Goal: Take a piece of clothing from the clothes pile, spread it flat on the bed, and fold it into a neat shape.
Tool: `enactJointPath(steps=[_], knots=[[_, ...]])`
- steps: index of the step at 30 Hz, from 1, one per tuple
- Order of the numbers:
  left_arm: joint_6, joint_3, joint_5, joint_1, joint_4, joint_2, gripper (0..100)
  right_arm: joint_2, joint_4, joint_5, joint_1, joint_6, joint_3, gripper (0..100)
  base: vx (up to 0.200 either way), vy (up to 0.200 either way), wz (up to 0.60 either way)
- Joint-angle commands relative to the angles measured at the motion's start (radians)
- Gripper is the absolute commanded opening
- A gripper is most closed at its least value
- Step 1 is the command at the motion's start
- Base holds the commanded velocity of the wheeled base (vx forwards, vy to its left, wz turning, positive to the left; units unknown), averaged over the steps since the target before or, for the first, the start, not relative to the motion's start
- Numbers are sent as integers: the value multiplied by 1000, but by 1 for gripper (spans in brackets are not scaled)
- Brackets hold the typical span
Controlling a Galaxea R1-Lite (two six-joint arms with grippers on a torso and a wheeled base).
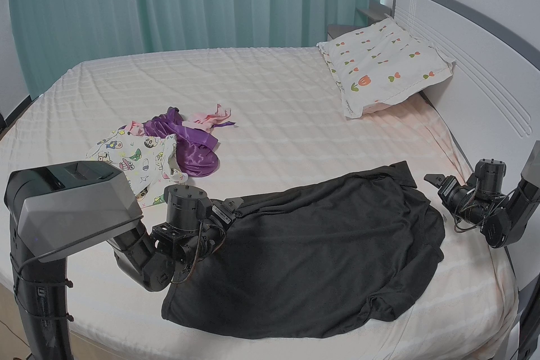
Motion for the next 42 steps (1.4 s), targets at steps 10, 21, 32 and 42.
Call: enactJointPath(steps=[10,21,32,42], knots=[[13,53,63,-32,0,-85,100,2,0,0,10,0,6,100,0,0,0],[110,35,132,-101,-1,-37,100,4,0,0,11,-1,6,100,0,0,0],[111,-84,134,-44,4,87,100,8,0,-1,24,-1,6,100,0,0,0],[223,-323,138,177,4,138,100,10,-2,-1,25,-1,11,100,0,0,0]])
